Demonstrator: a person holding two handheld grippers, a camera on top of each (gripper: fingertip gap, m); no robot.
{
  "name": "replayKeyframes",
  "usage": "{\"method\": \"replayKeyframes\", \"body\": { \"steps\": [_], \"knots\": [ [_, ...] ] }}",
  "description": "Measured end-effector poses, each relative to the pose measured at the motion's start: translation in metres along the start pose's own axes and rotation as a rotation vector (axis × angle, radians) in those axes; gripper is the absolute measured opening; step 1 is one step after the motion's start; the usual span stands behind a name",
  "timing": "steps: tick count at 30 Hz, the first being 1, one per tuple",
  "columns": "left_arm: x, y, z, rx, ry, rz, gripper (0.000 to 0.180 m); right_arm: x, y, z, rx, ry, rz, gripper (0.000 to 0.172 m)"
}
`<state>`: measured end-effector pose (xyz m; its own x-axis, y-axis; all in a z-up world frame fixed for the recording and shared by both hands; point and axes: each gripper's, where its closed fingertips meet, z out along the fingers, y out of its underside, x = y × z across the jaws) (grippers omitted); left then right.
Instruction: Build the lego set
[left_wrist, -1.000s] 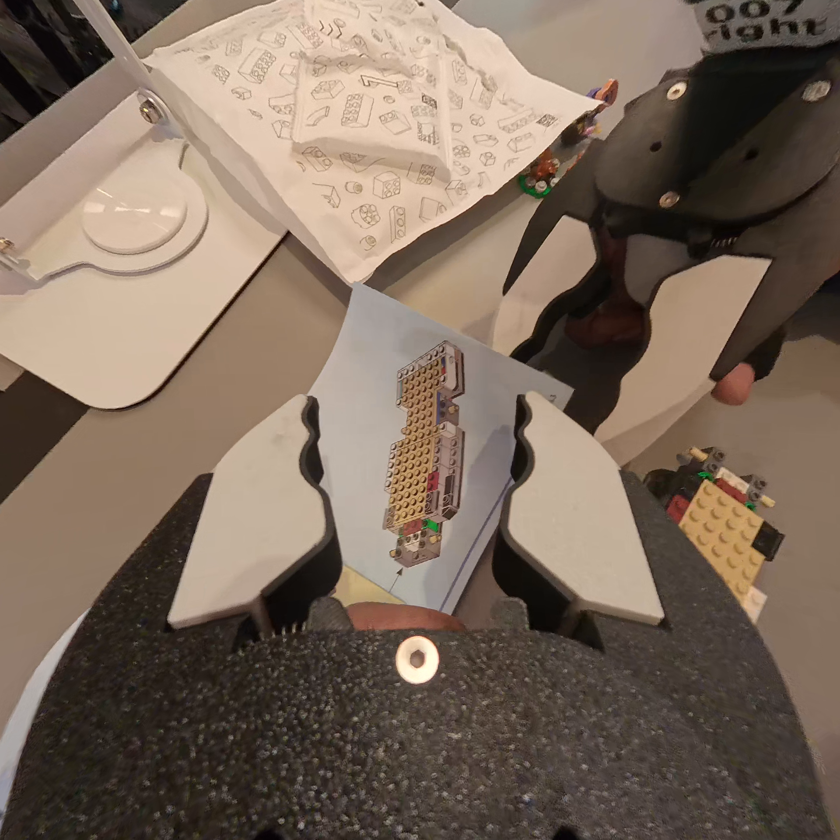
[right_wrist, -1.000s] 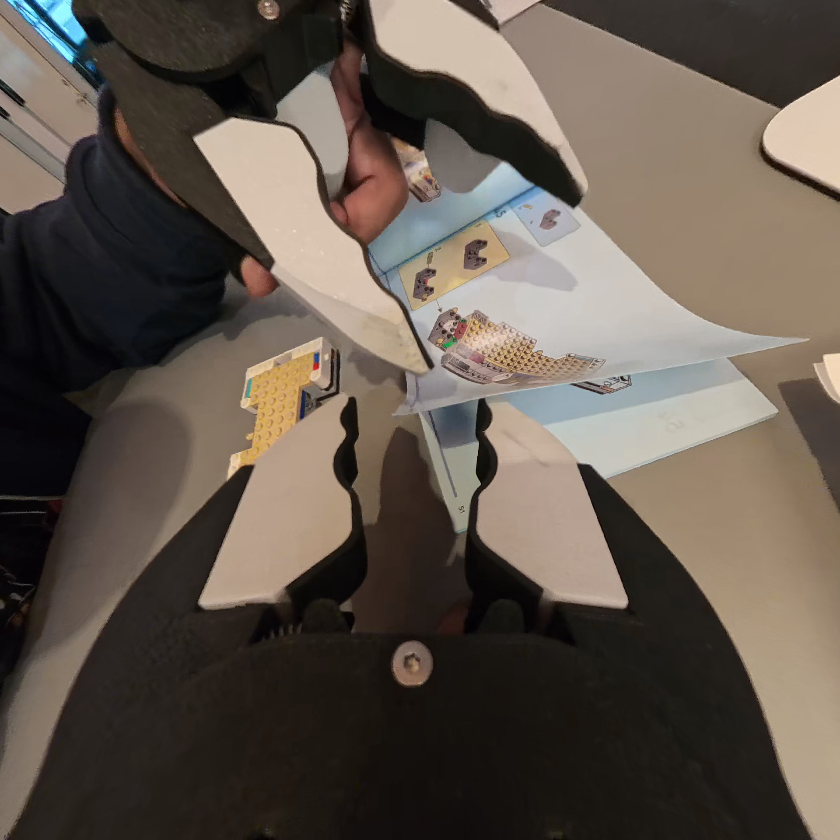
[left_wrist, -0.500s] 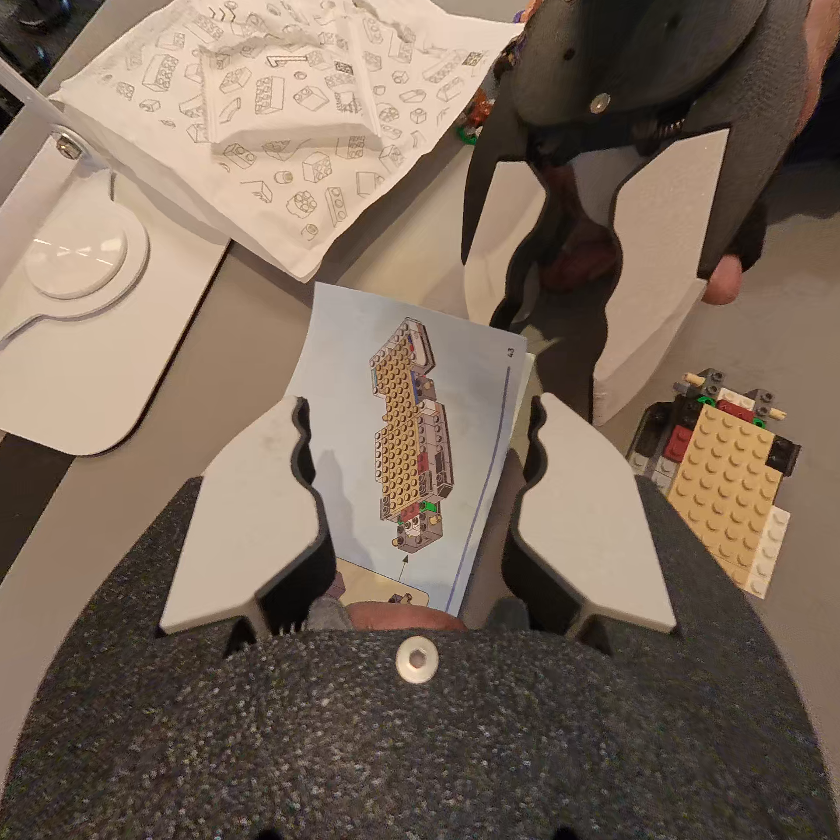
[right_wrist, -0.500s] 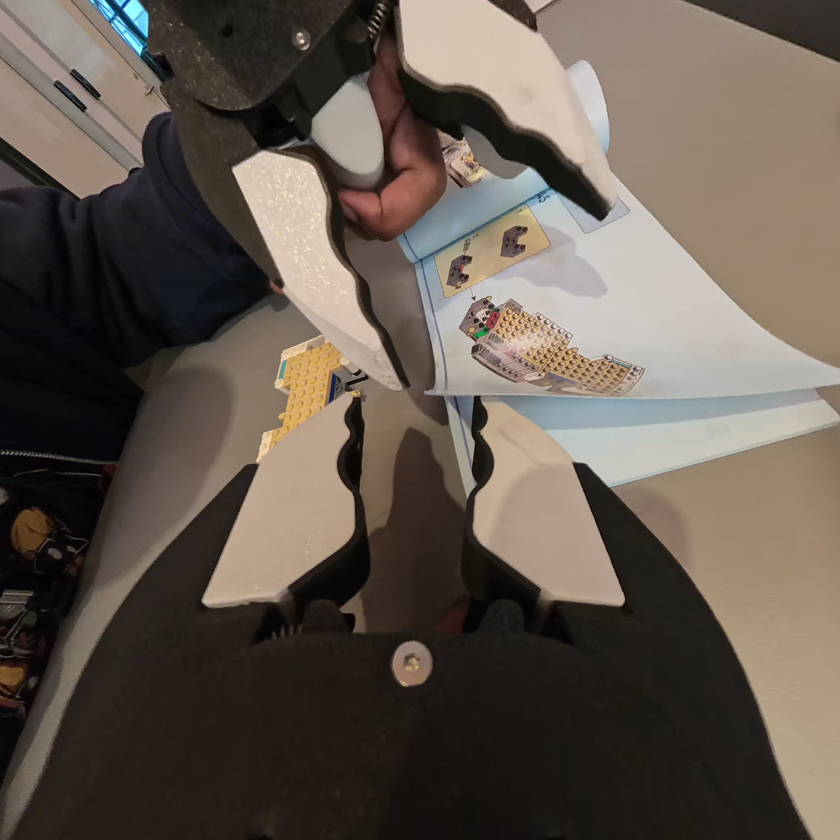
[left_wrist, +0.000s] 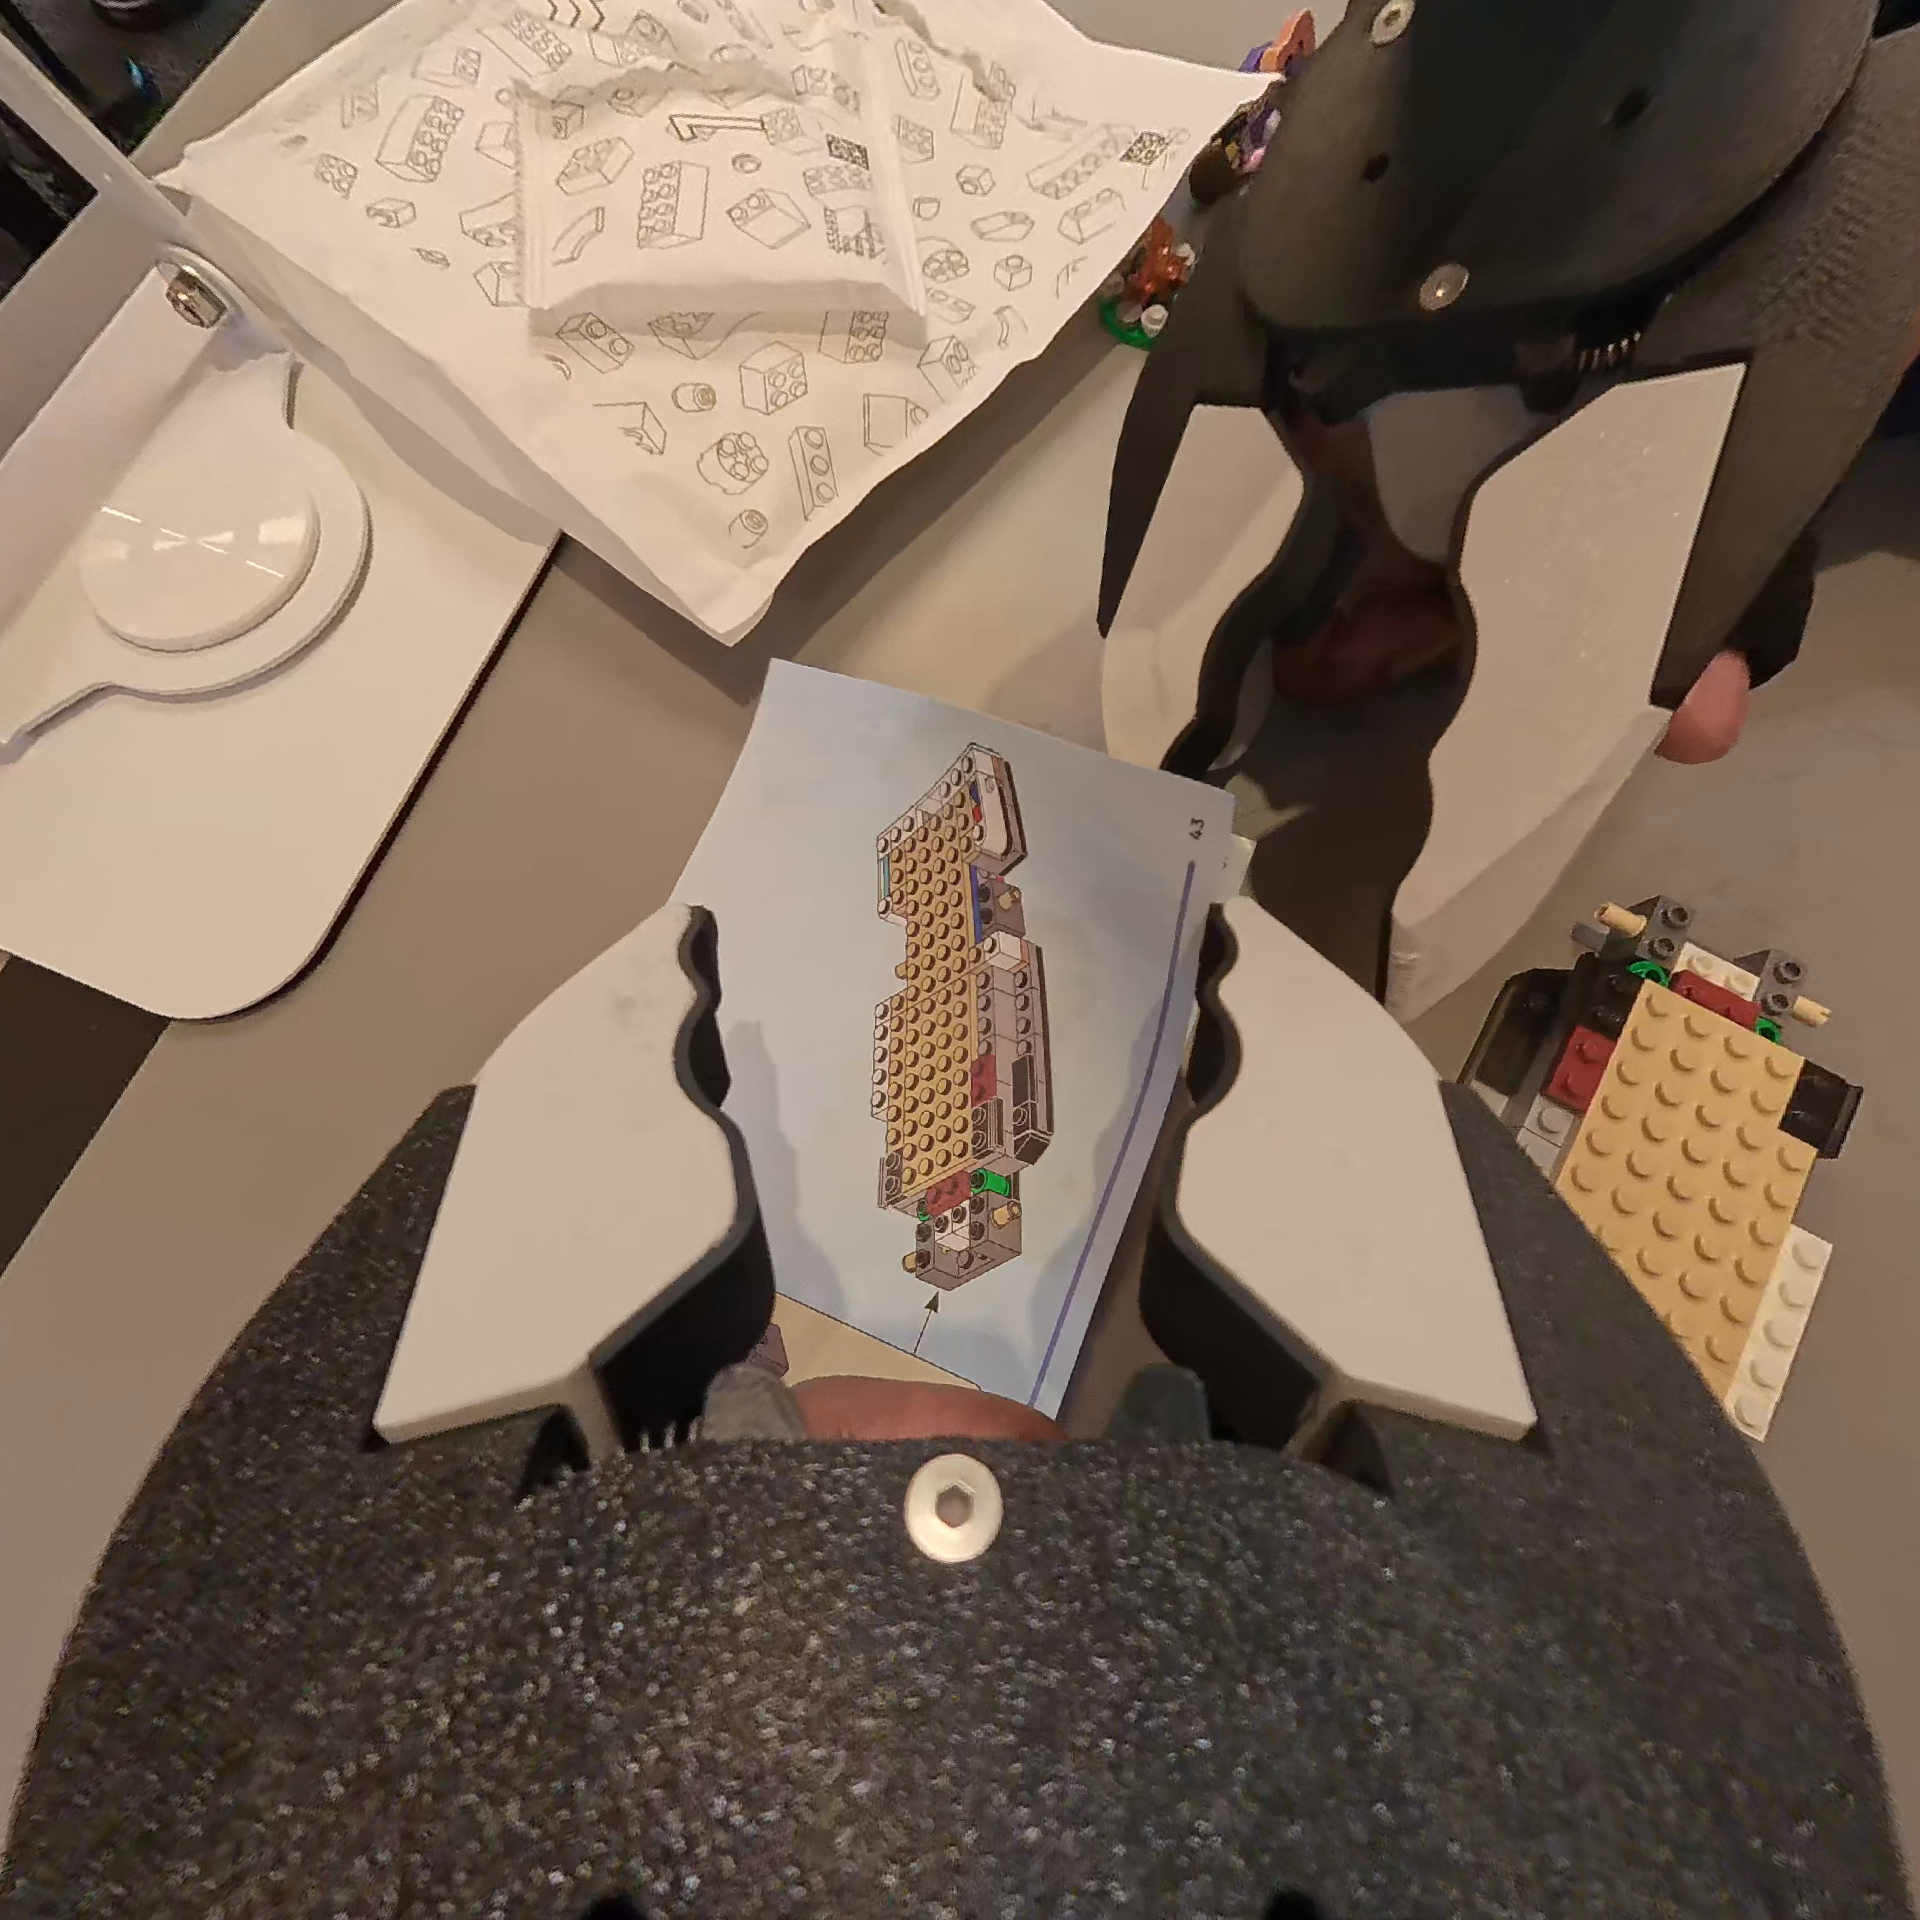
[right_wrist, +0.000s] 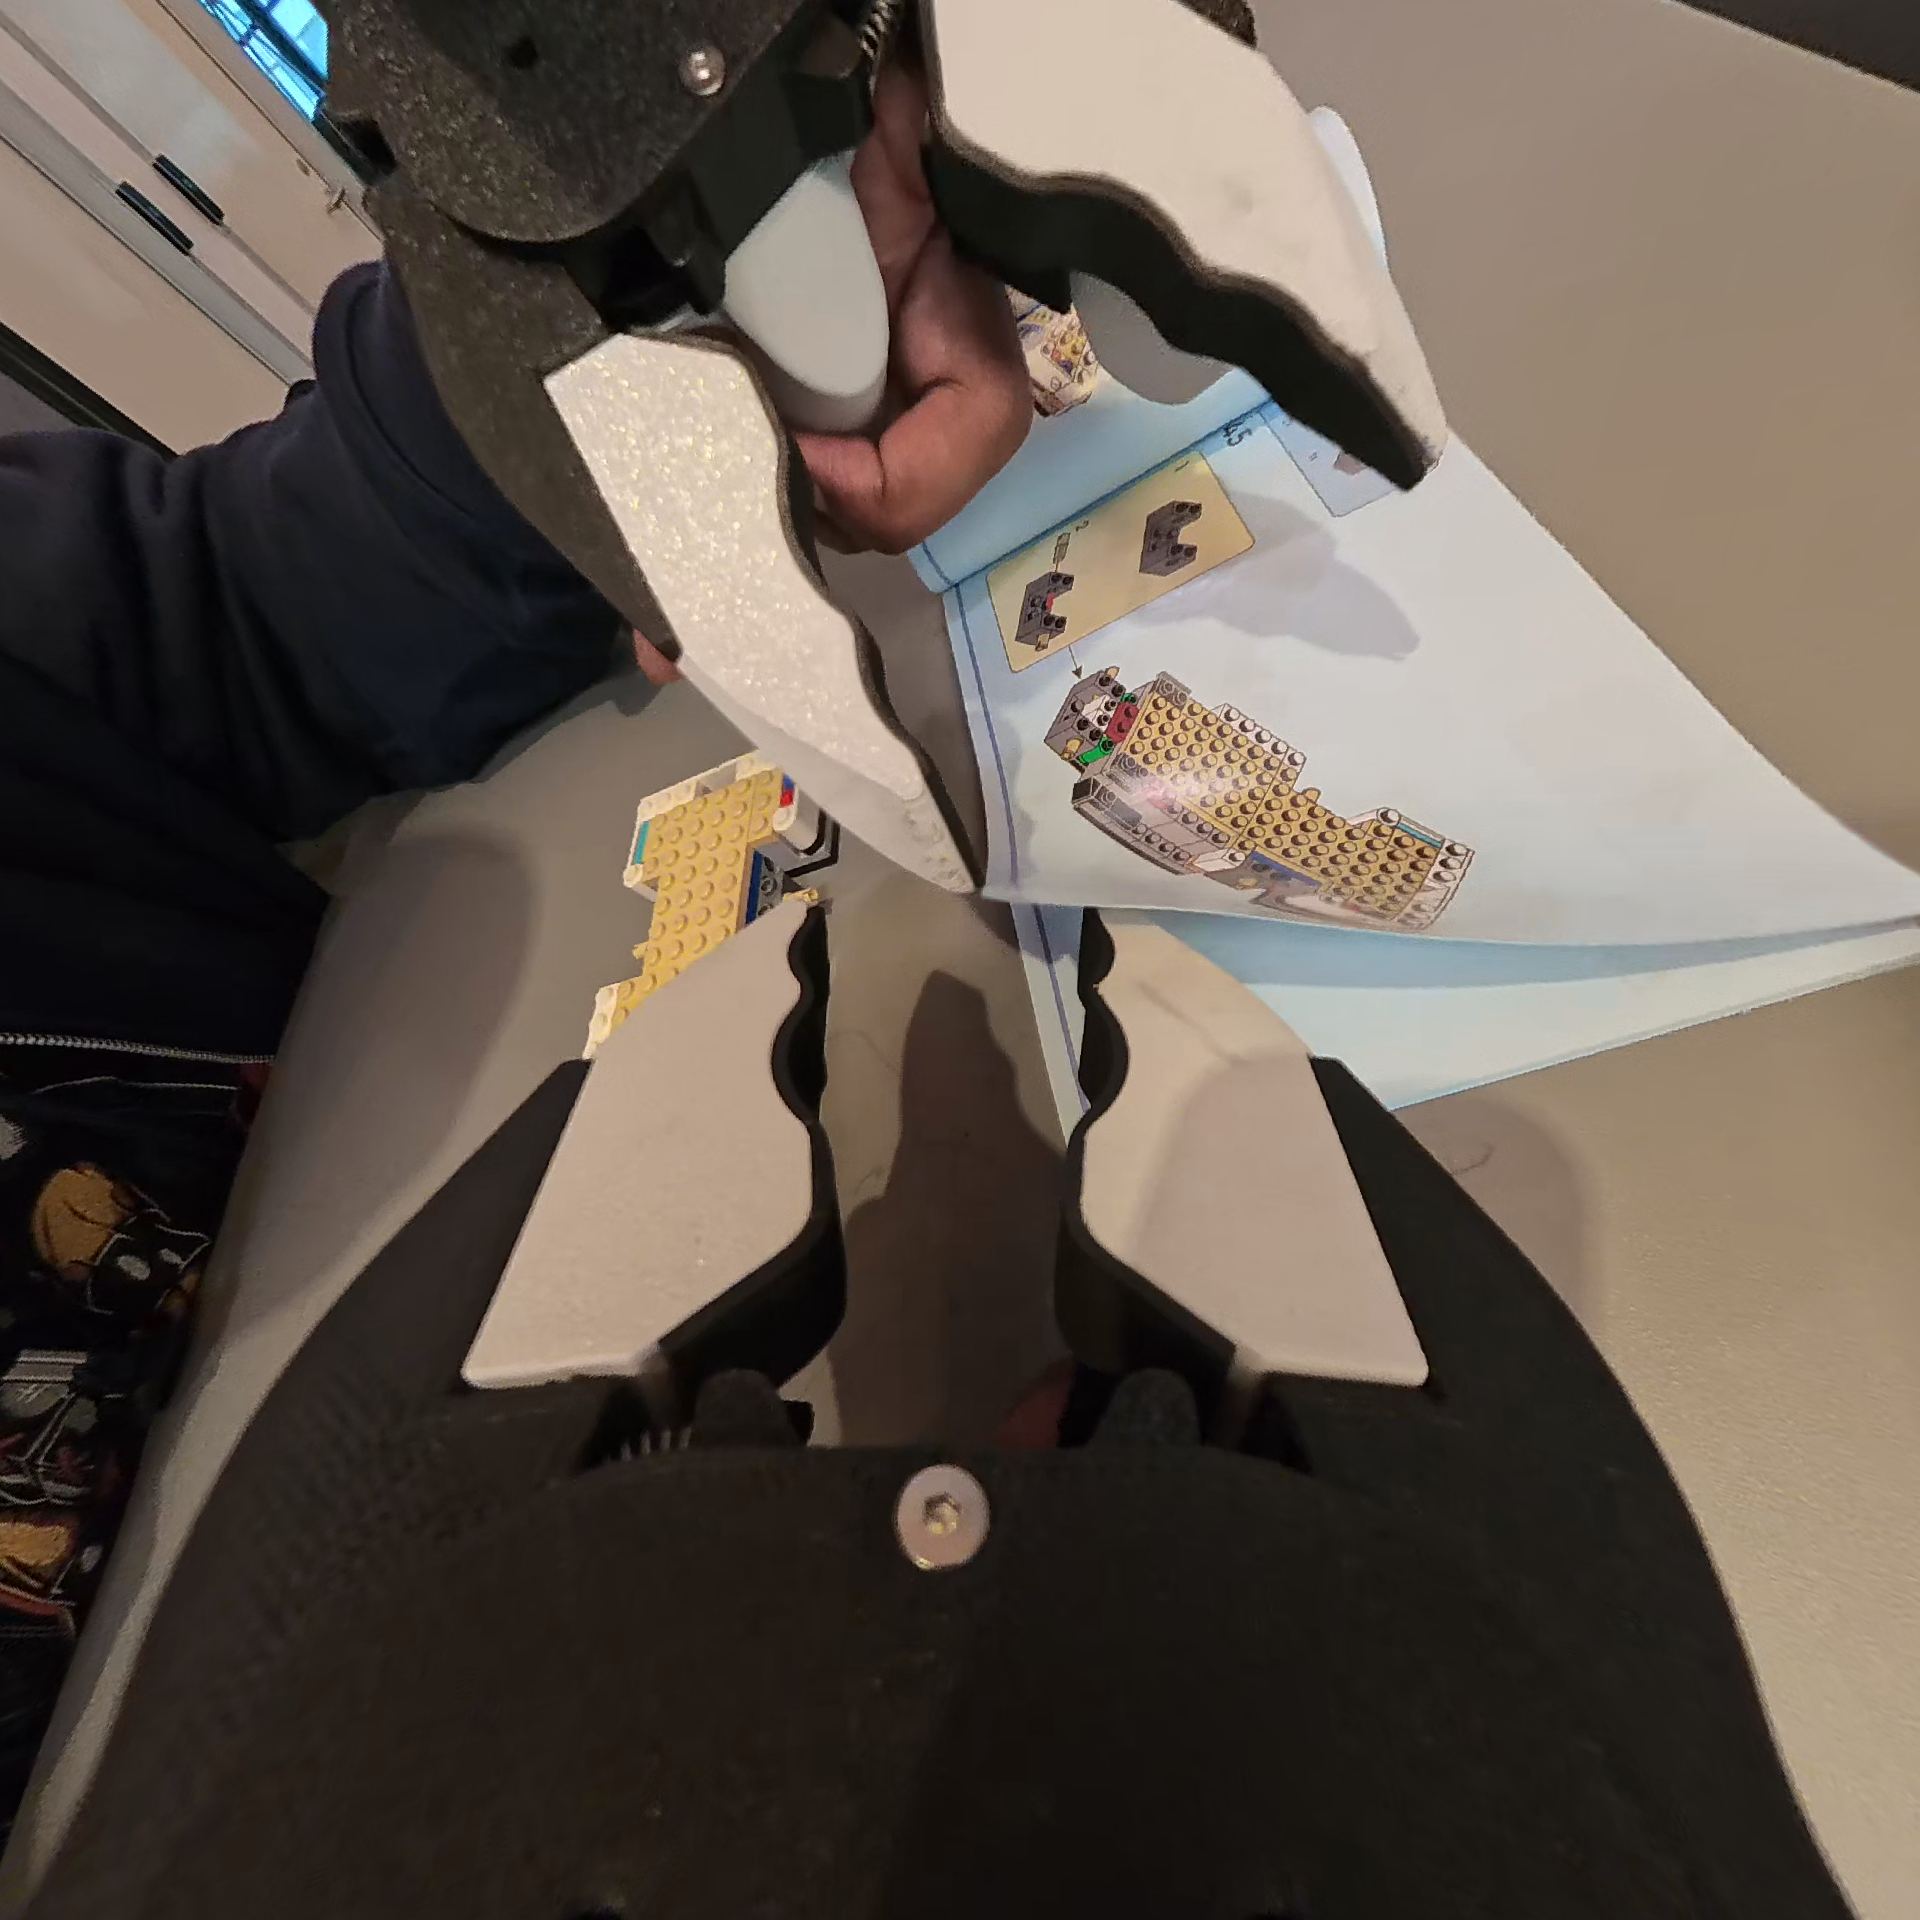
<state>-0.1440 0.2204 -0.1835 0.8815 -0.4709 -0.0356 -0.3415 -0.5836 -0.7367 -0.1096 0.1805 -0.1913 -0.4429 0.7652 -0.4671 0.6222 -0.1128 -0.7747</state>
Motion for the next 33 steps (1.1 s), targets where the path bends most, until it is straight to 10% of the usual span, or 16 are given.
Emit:
{"method": "replayKeyframes", "body": {
  "steps": [33],
  "knots": [
    [-0.0052,0.0047,-0.0022,-0.019,0.006,-0.044,0.084,0.0058,0.0005,-0.0005,0.000,0.031,0.027,0.053]
  ]
}}
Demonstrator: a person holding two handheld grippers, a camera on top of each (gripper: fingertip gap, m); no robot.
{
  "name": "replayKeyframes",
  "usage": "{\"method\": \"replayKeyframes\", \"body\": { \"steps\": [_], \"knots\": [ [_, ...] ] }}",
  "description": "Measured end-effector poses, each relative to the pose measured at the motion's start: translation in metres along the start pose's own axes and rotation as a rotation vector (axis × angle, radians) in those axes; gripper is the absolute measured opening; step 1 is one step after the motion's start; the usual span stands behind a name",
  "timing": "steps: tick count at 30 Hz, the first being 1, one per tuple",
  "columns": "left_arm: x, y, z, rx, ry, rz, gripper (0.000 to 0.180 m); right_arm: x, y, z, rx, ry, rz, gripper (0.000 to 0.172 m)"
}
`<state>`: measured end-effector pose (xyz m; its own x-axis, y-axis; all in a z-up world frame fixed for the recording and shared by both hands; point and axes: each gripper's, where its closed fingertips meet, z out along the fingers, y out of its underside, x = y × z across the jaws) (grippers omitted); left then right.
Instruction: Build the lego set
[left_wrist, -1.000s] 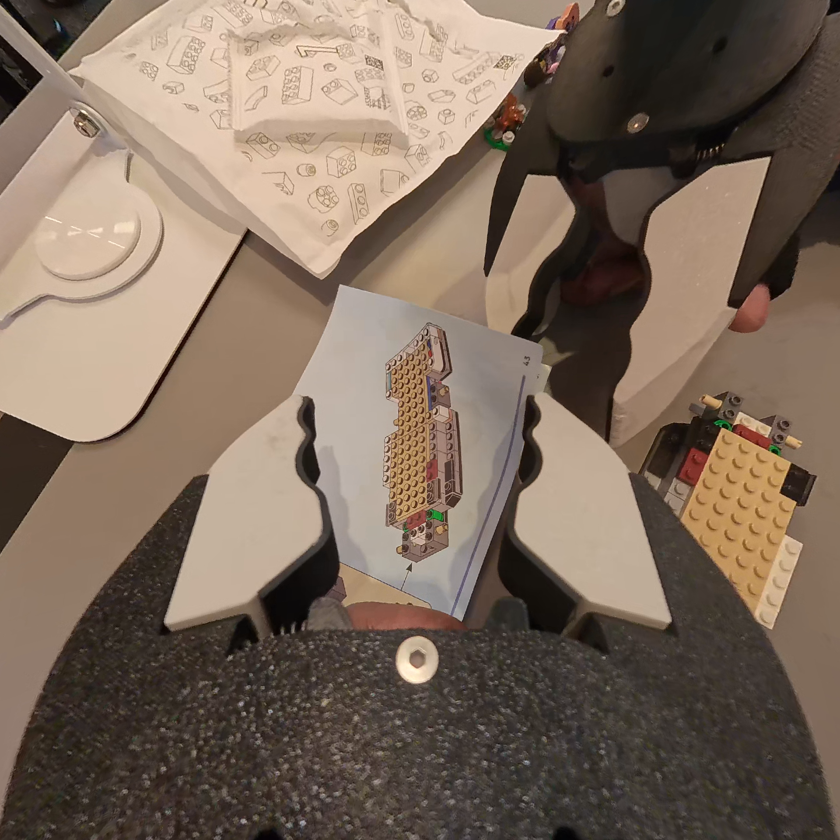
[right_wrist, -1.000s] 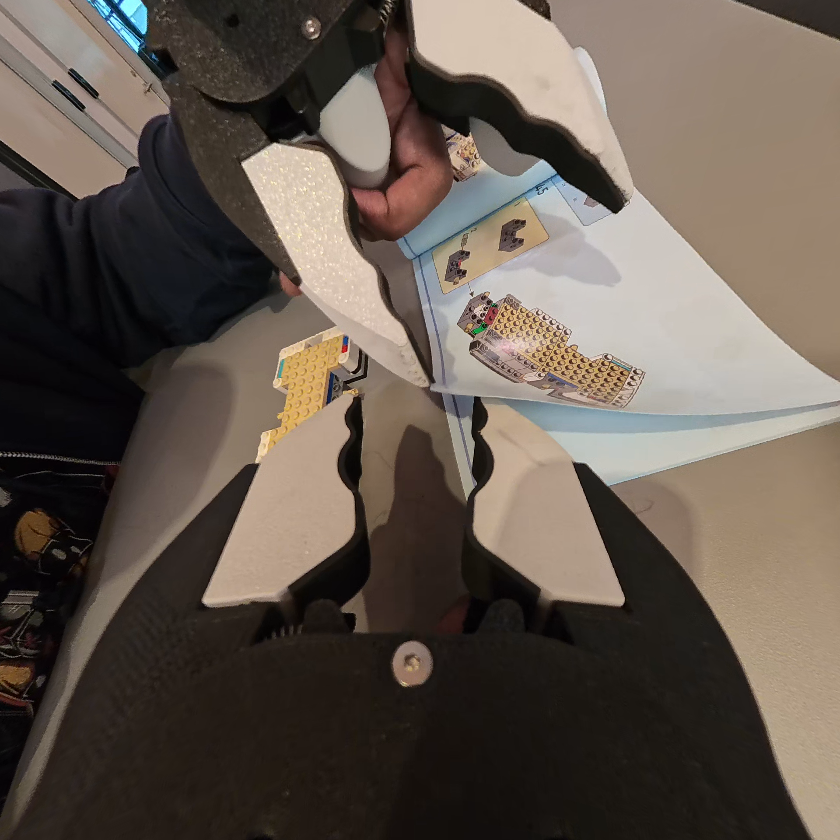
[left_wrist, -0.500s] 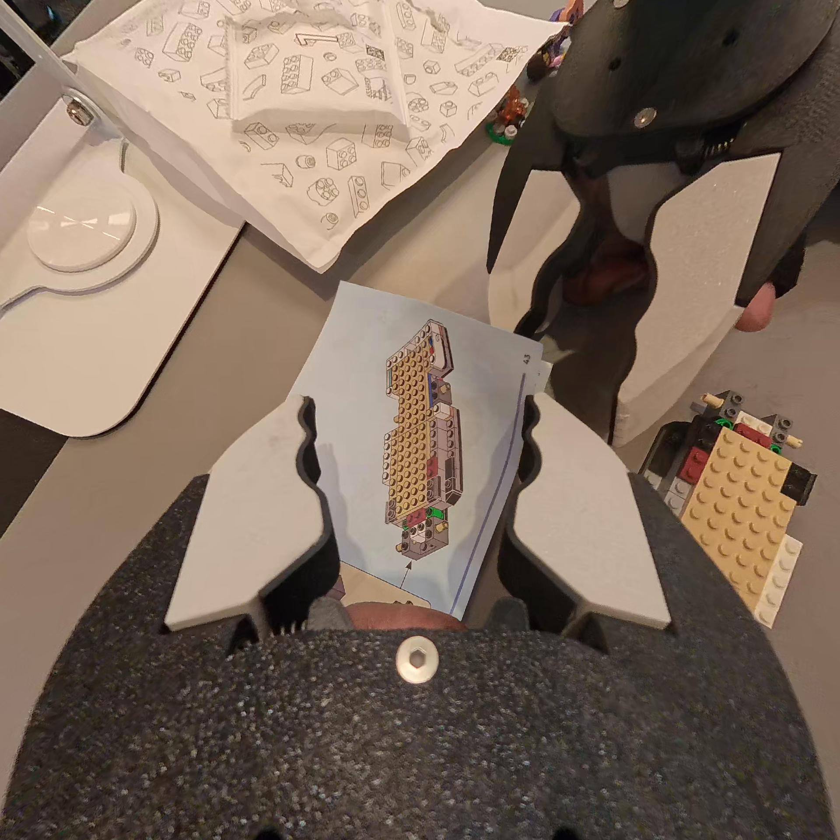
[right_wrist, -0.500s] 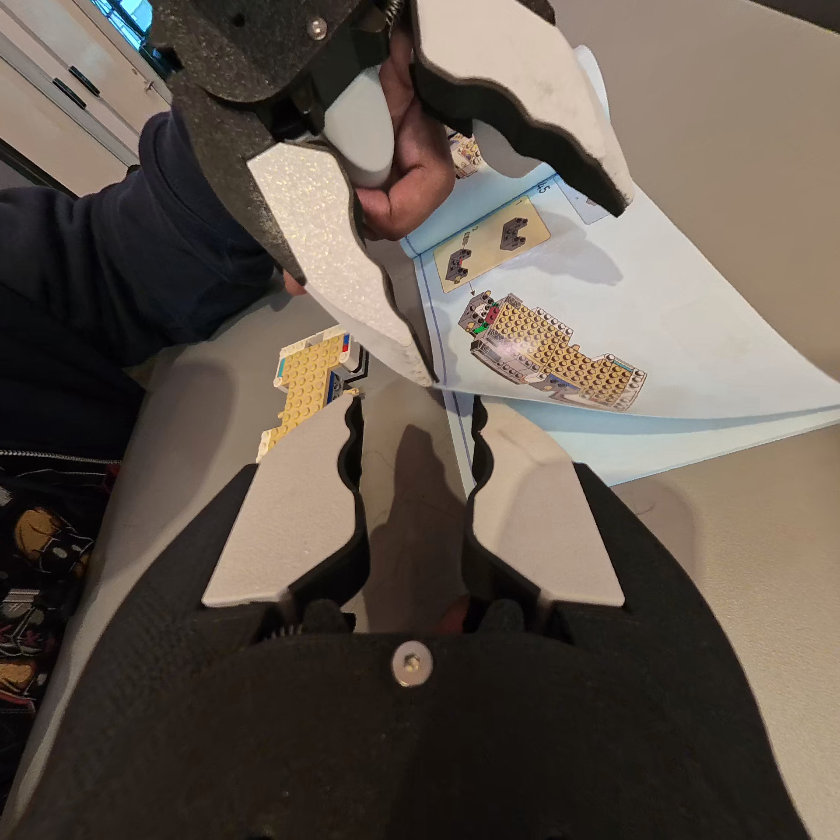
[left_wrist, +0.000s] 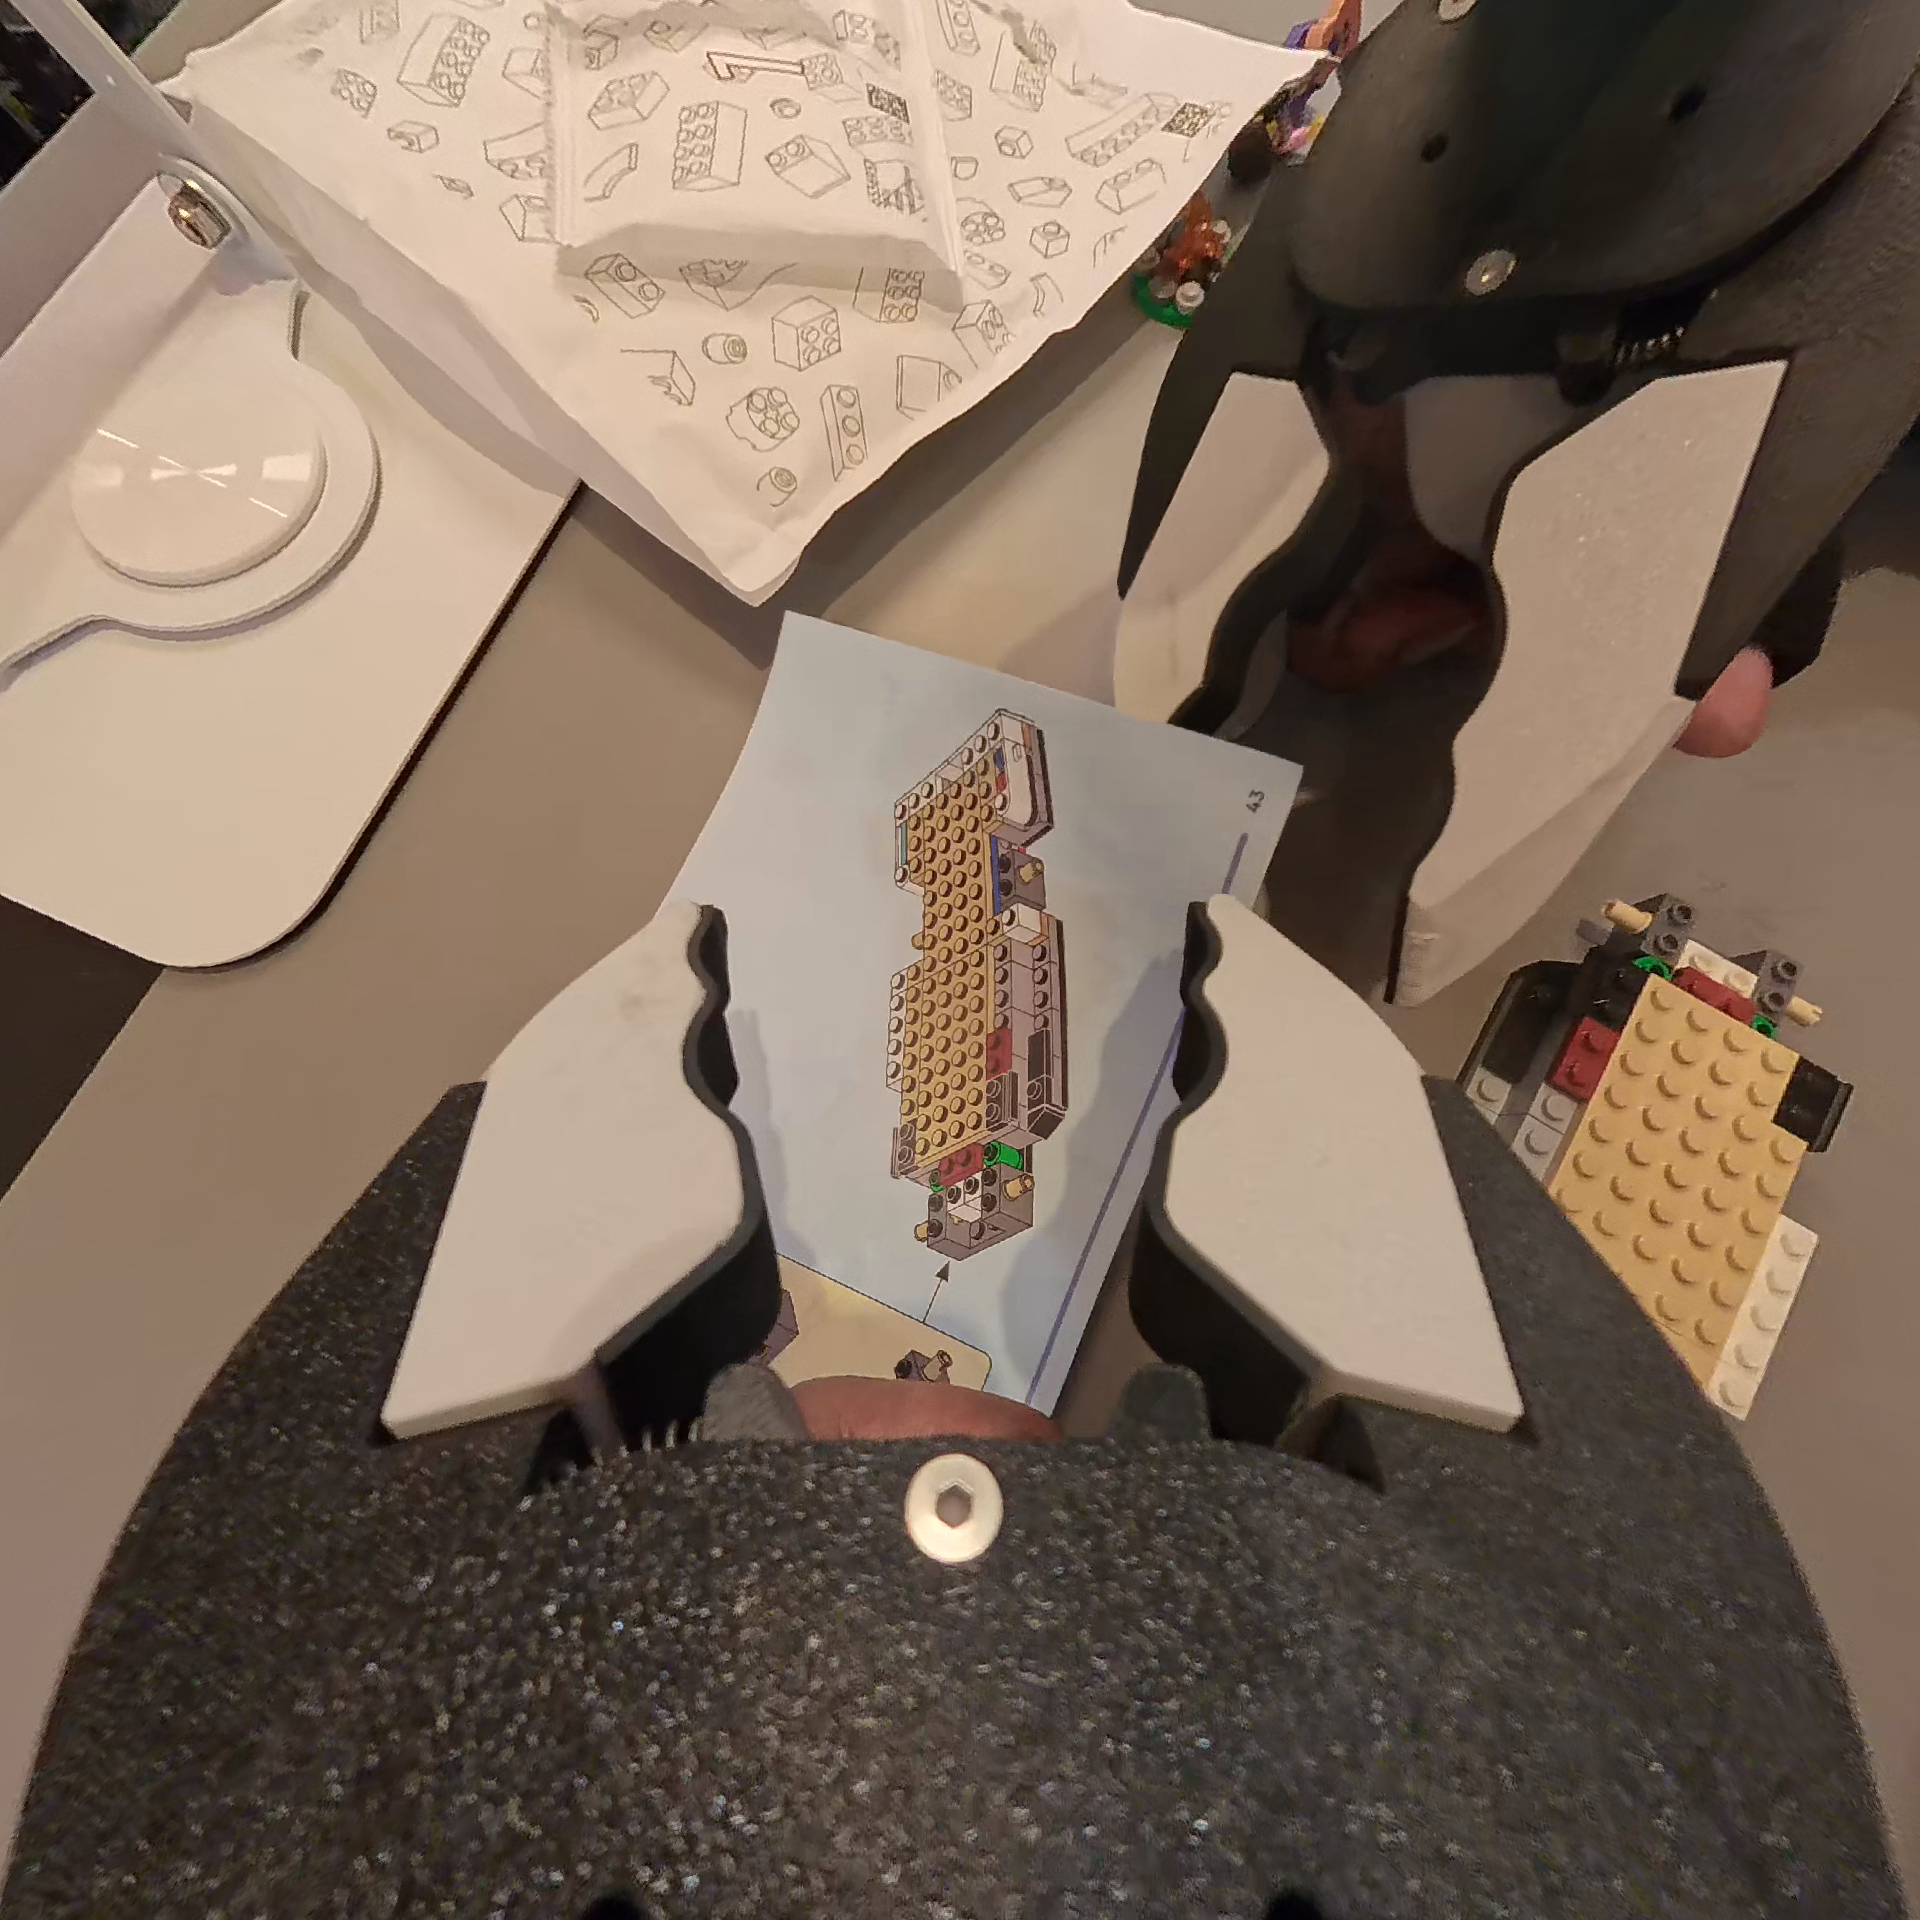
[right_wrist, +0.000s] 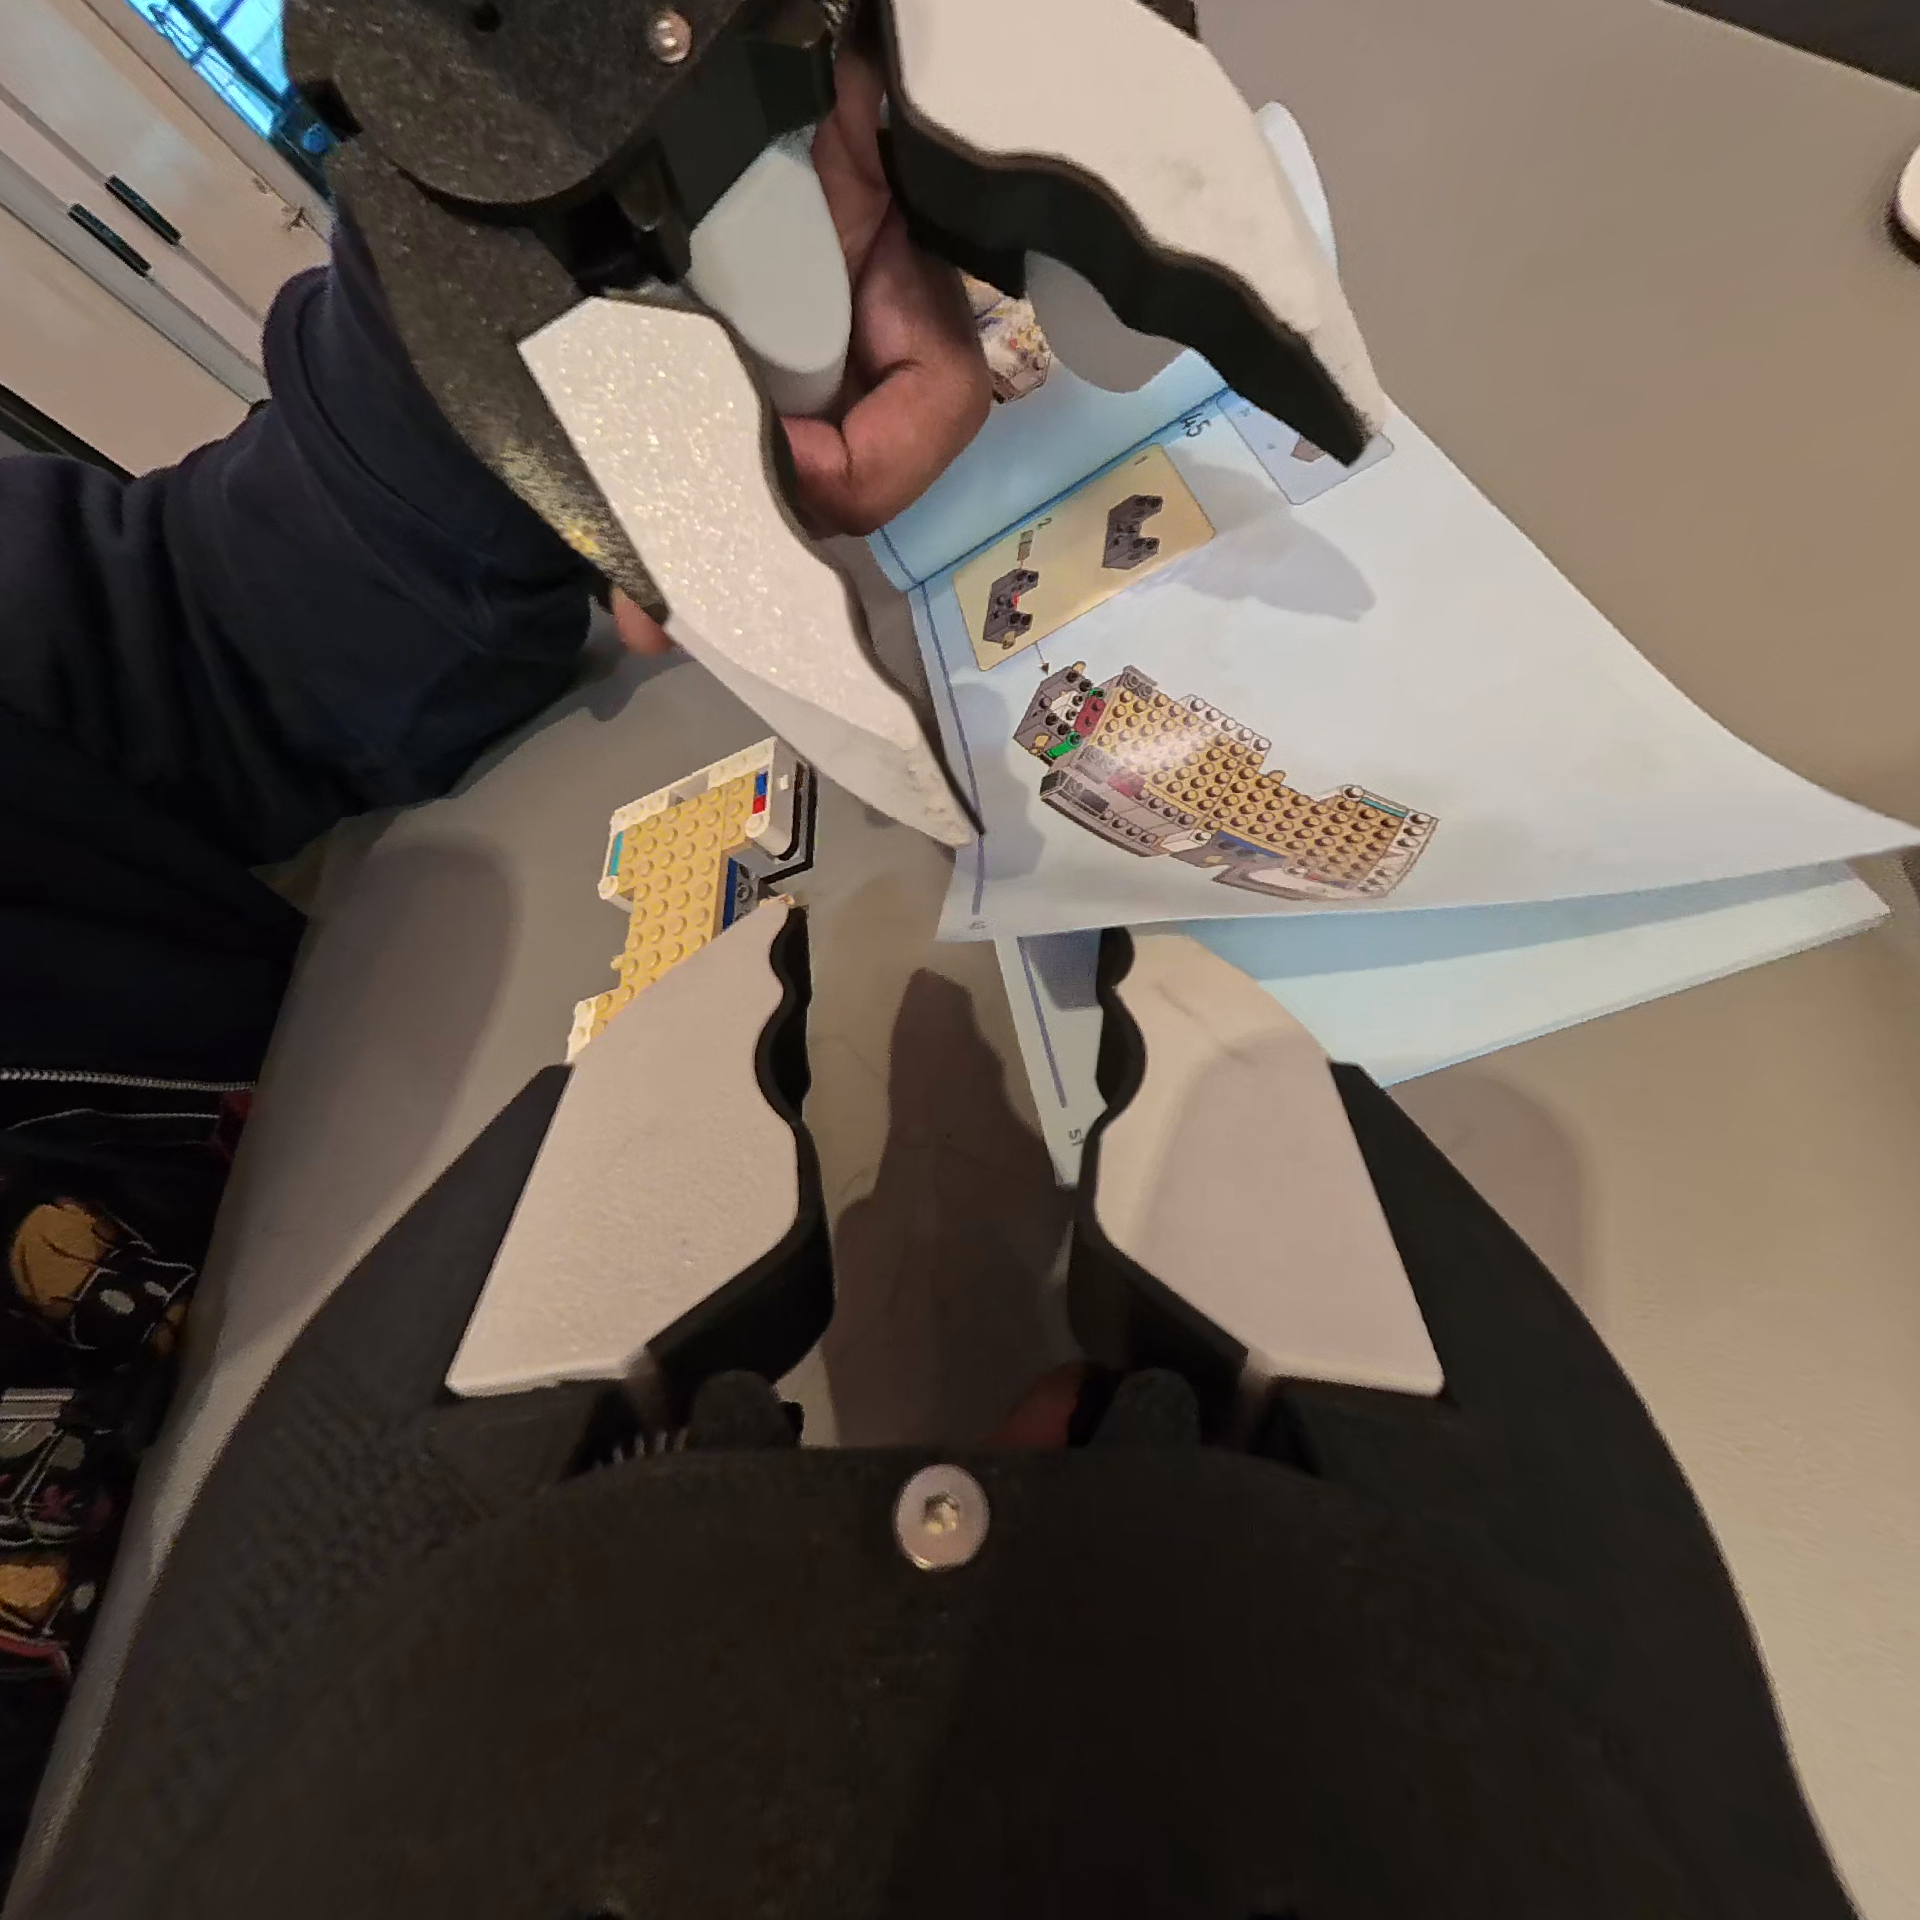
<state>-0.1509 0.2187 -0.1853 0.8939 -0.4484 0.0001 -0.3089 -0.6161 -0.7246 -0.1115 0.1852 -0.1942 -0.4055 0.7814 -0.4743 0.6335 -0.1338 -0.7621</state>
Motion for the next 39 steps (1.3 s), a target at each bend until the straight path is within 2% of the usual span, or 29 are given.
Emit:
{"method": "replayKeyframes", "body": {
  "steps": [4,9,14,19,24,39],
  "knots": [
    [0.003,-0.003,-0.008,-0.033,0.012,0.034,0.083,0.003,0.001,-0.001,-0.005,0.042,-0.018,0.057],
    [-0.007,-0.003,-0.011,-0.196,-0.022,0.172,0.082,0.009,0.009,-0.003,-0.075,0.111,-0.124,0.063],
    [-0.011,-0.004,0.008,-0.295,0.104,0.188,0.089,0.008,0.008,-0.003,-0.072,0.073,-0.097,0.066],
    [-0.020,-0.006,0.036,-0.272,0.191,0.070,0.094,0.005,0.006,-0.004,-0.051,0.028,-0.076,0.064],
    [-0.016,-0.005,0.045,-0.196,0.294,-0.053,0.097,-0.002,0.005,-0.005,-0.043,-0.017,-0.094,0.064],
    [-0.016,0.005,0.047,-0.244,0.263,-0.040,0.090,-0.003,0.007,-0.003,-0.058,-0.006,-0.112,0.064]
  ]
}}
